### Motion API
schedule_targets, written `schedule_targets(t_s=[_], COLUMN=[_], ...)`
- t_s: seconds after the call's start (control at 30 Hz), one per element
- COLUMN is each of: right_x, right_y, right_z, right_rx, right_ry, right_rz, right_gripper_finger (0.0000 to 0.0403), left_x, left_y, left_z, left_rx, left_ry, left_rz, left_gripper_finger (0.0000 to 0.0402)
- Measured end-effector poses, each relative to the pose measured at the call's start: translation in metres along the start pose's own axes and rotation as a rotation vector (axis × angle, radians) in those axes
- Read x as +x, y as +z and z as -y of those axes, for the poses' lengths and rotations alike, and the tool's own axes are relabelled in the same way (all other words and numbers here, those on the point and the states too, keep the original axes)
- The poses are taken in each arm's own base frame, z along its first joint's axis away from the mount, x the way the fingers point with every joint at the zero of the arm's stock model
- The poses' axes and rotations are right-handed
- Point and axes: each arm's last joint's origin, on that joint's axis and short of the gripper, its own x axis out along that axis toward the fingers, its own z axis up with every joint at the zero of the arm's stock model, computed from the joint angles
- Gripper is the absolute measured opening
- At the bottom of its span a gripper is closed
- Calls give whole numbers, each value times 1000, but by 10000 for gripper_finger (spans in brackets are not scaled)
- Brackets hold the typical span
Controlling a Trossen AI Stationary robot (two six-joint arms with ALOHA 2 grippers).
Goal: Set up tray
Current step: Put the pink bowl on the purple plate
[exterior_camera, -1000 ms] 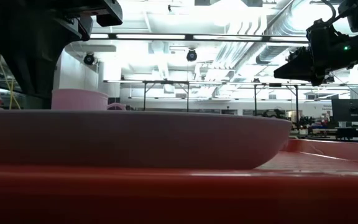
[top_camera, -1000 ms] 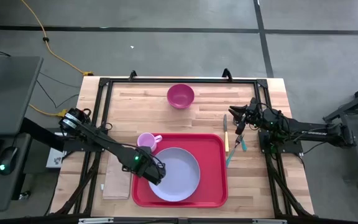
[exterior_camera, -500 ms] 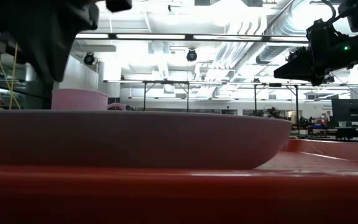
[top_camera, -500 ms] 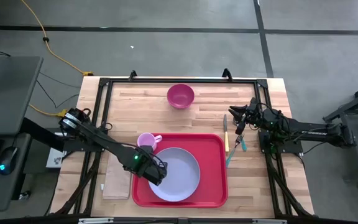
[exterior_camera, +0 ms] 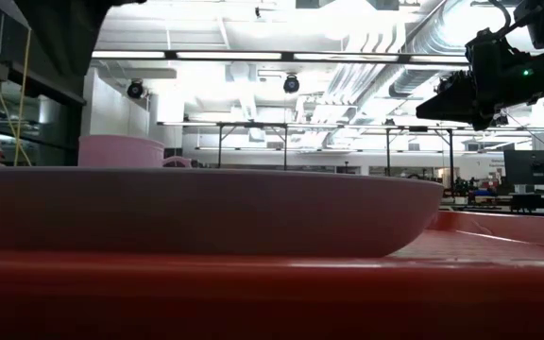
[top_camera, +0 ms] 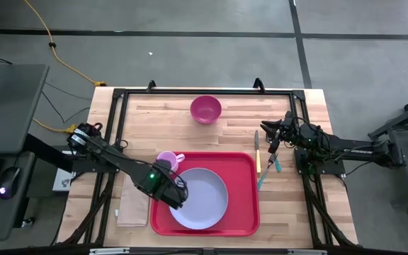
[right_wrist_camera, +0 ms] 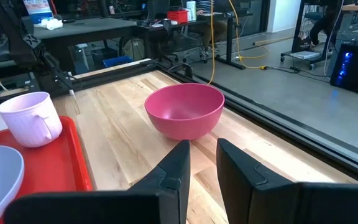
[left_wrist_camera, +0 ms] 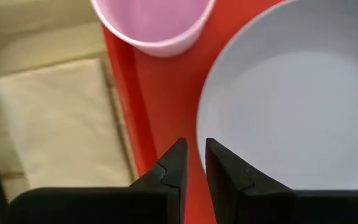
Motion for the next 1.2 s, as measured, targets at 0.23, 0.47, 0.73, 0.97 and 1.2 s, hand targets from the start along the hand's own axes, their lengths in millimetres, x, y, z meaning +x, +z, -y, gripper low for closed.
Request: schedule_targets(t_s=[0.23,0.47,0.73,0.97,1.2], right_x=[0,0,-1,-1,0], right_y=[0,2,10,16,16], right_z=[0,-2,-3,-3,-4], right_rx=[1,14,82,96,90], right_ry=[9,48,63,72,68], right_rz=[-1,14,91,156,154], right_gripper_finger=[57,57,57,57,57], left_x=[-13,-37,-66,-81,-75], left_y=[8,22,42,60,75], left_z=[-10,-27,-54,-91,-137], left_rx=[19,80,120,122,79], left_ry=[47,-42,-141,-223,-281], left_rz=[73,163,309,405,448], left_gripper_finger=[85,85,85,85,85])
